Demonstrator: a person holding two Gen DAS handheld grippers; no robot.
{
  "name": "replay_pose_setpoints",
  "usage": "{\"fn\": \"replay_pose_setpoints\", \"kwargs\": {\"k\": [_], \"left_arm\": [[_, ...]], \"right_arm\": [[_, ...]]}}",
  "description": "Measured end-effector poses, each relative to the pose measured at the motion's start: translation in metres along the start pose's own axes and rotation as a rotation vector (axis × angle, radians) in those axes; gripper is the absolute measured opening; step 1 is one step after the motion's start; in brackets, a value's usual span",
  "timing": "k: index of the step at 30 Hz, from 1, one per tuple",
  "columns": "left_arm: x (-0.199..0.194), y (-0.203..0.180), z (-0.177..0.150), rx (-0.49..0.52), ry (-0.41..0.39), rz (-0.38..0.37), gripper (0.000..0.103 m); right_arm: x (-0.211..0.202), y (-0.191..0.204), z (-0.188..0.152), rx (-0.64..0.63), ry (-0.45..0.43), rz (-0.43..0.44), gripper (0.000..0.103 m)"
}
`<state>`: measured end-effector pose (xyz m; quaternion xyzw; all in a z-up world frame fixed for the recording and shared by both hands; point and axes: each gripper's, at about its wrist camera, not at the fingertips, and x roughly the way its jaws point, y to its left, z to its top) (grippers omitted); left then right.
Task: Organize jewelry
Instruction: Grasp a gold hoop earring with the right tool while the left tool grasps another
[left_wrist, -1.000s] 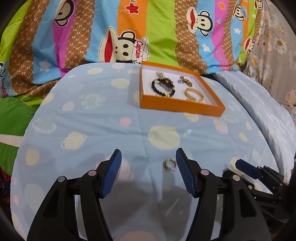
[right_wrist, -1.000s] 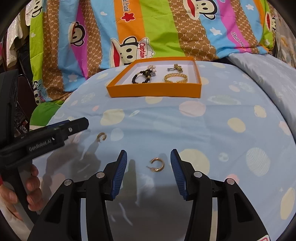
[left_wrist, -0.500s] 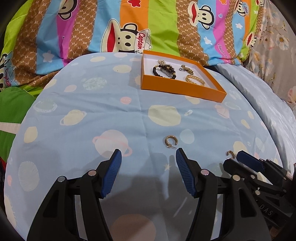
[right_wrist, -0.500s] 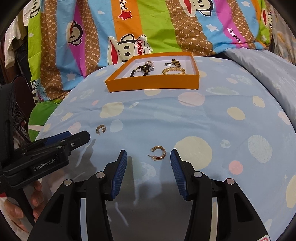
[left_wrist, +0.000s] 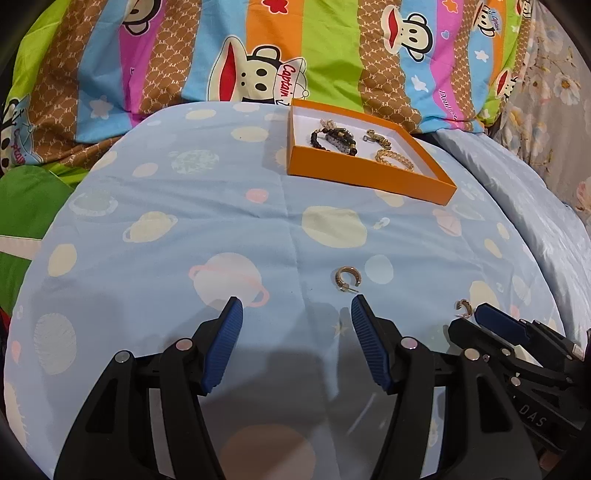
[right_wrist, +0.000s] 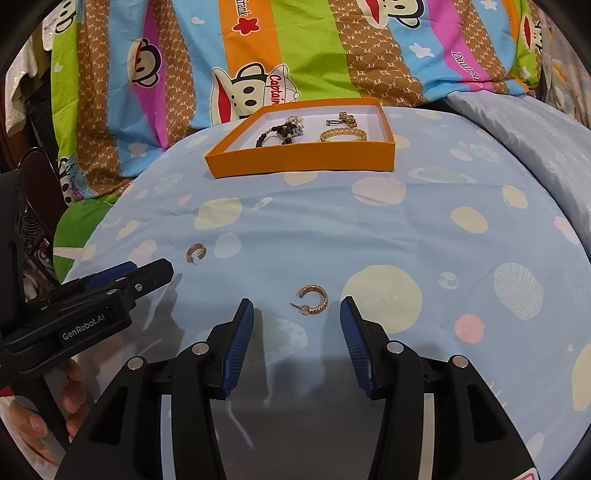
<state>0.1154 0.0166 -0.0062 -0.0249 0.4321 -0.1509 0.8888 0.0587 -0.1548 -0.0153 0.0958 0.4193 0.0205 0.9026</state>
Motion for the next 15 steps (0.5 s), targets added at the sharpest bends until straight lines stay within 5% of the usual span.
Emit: {"fn": "replay_pose_setpoints", "kwargs": {"k": [7,15], "left_arm": [[0.0003,-0.0032,-0.0006,0.015,0.001,0.006,0.06],[0.0005,-0.0042,-0.001,0.022,0.005,0.008,0.062]], "right_arm": [[0.0052,0.0004,0.0046,0.004,0.006,-0.021,0.046],[0.0079,-0.006,0.0083,0.033,0.006,-0.049,0.022]]}}
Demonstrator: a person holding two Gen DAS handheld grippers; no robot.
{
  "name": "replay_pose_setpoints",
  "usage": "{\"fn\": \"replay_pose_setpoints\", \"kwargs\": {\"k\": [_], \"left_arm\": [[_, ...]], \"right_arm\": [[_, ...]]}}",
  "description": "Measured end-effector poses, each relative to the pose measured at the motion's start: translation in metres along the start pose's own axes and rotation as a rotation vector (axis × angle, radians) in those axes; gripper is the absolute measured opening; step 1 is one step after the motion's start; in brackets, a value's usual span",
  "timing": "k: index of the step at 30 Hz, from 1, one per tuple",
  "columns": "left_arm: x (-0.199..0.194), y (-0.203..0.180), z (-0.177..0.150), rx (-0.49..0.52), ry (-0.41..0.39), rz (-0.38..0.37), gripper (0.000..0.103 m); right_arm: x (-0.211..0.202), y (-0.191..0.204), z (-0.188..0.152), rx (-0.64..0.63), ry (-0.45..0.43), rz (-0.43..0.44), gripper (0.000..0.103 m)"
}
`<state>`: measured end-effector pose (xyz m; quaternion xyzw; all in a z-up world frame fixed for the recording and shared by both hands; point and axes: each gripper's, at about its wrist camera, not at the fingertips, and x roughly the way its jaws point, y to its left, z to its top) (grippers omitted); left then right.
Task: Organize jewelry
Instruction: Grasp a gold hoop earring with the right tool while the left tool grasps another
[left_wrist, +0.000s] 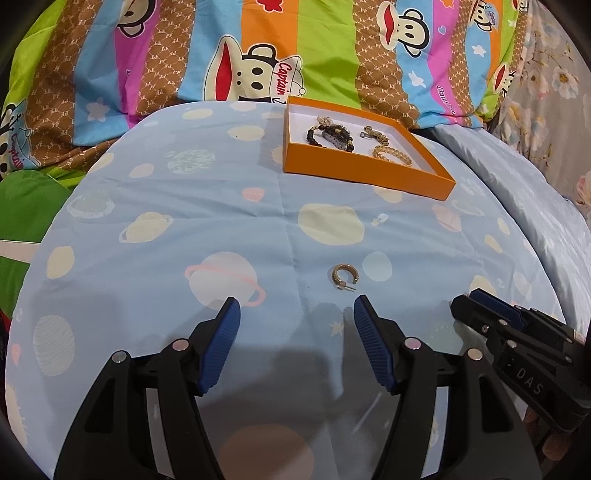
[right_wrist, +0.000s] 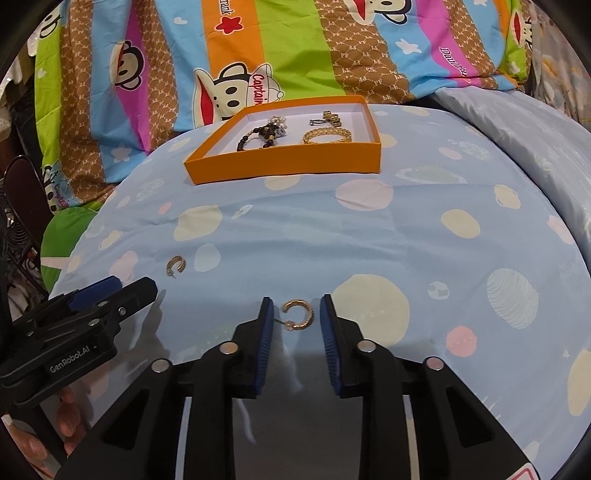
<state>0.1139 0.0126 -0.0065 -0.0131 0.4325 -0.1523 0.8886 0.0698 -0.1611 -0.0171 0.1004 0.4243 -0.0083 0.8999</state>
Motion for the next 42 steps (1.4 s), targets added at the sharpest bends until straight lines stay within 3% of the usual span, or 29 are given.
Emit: {"fn": "replay_pose_setpoints", "kwargs": {"k": [16,24,26,31,42], "left_arm": [[0.015,-0.021,0.012,0.035,0.013,0.011,0.061],[0.024,-0.027,0.019,0.052,0.012,0.047,0.043],[0.025,-0.027,0.019,0.056,0.012,0.049,0.031],[0.024,-0.027,0.019,0.056,0.01,0.048,0.016],[0.022,-0.029,0.018,0.064,0.004,0.039,0.016]], "right_arm": [[-0.004,-0.008,-0.002,0.029,-0.011,0.036,0.02],[-0.004,-0.009,-0.002,0.035,-0.01,0.04,0.02],[-0.004,-0.009,-0.002,0.033,-0.009,0.039,0.02],[-0.004,-0.009,-0.002,0.034,-0.01,0.04,0.02],[-0.004,-0.009,-0.002,0.035,-0.01,0.04,0.02]]}}
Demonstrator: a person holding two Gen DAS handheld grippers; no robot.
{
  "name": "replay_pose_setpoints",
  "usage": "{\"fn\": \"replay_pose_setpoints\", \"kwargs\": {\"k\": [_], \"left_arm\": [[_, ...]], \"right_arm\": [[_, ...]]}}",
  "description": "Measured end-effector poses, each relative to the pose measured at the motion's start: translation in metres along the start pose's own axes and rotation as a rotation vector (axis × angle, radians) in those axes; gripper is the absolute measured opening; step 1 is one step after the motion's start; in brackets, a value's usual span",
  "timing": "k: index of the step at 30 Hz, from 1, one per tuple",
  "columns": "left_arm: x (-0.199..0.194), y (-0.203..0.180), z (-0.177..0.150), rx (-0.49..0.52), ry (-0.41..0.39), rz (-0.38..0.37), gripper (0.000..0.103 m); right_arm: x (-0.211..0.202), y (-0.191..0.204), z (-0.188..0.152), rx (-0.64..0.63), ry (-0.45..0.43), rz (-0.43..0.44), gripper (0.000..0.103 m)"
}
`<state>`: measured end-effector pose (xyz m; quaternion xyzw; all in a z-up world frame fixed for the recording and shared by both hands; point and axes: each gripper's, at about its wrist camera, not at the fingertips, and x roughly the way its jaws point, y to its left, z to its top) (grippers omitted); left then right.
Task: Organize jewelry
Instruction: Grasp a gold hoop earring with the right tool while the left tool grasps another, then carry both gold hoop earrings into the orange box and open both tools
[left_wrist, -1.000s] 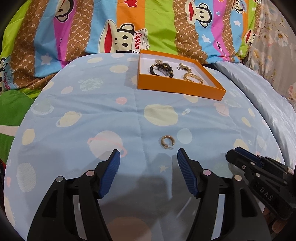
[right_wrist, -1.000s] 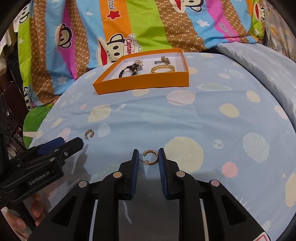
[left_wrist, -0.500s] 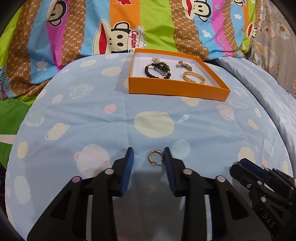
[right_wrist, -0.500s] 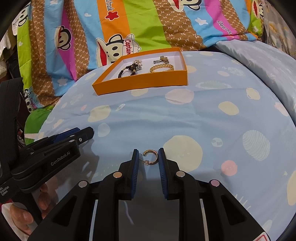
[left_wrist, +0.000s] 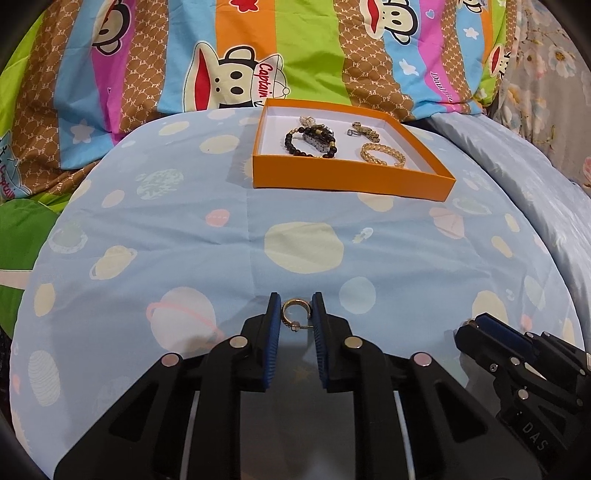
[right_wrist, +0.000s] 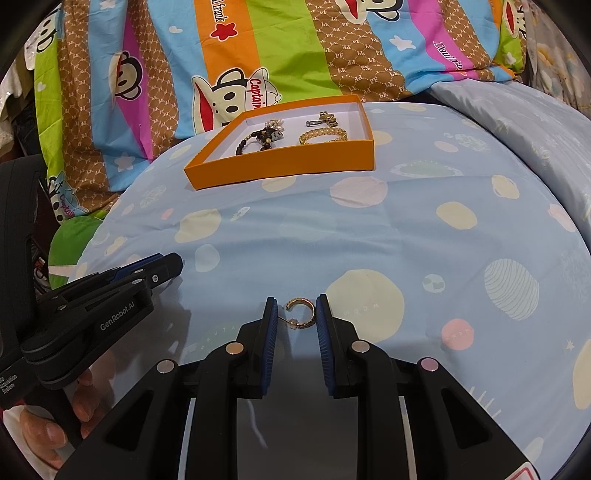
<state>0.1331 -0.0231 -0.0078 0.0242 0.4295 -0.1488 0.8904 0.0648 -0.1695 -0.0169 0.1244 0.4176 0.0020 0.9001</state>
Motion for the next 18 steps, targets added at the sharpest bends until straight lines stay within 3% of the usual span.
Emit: {"fn": "replay_pose_setpoints", "kwargs": {"k": [18], "left_arm": [[-0.001,-0.0007,-0.001,-0.001,-0.001,-0.001,0.016]], "right_arm": [[-0.0024,0.0012,-0.0002,-0.001,-0.007,0.003,0.02]]}}
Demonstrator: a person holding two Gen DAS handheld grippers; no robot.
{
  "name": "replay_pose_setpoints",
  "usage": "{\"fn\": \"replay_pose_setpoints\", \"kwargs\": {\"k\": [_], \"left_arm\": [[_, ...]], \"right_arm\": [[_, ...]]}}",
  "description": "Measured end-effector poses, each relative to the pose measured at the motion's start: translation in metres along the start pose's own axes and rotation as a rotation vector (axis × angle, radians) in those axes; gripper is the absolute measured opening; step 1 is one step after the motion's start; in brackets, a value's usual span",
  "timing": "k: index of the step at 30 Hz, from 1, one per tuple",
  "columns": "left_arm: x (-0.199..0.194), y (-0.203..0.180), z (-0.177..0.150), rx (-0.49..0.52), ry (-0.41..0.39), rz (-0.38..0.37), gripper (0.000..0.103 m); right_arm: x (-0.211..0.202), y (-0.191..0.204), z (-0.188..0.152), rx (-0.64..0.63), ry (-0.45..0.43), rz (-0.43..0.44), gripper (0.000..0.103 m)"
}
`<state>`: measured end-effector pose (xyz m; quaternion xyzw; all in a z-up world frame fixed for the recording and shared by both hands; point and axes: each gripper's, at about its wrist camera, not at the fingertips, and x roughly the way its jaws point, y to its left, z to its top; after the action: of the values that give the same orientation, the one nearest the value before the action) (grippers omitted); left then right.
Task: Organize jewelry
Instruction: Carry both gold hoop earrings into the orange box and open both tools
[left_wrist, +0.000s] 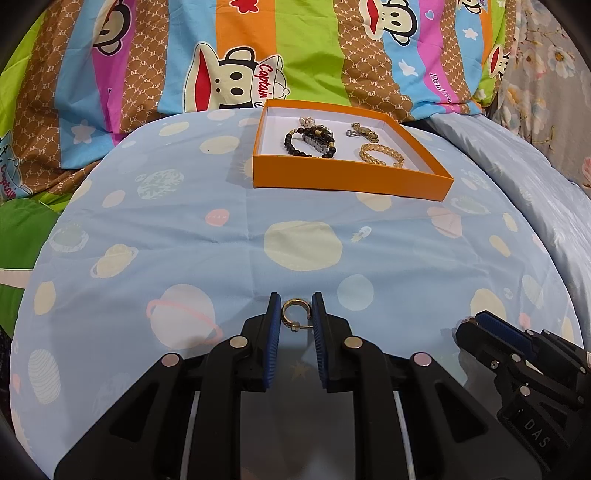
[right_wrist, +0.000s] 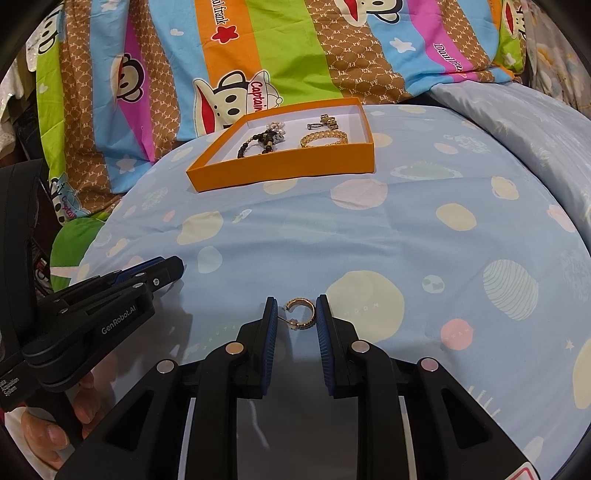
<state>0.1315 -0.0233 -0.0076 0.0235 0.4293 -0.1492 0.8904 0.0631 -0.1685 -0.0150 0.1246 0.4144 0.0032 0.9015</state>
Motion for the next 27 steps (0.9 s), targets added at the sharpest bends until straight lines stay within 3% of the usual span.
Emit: {"fn": "replay_pose_setpoints", "kwargs": {"k": [15,19,27], "left_arm": [[-0.018,-0.008,-0.009,0.027,-0.001,-0.048,0.016],[-0.026,-0.008,0.001,0.013,-0.016,-0.075,0.016],[-0.026,-0.014,0.035,0.059,-0.043,-0.053,0.016]], "right_arm": [[-0.013,0.001,0.0,-0.02,-0.011,0.028,0.02],[-0.019,0.002,0.009,-0.037,-0.034,0.036,0.02],[-0.016,-0.008,0.038,-0.065,-0.071,0.008,0.02]]}}
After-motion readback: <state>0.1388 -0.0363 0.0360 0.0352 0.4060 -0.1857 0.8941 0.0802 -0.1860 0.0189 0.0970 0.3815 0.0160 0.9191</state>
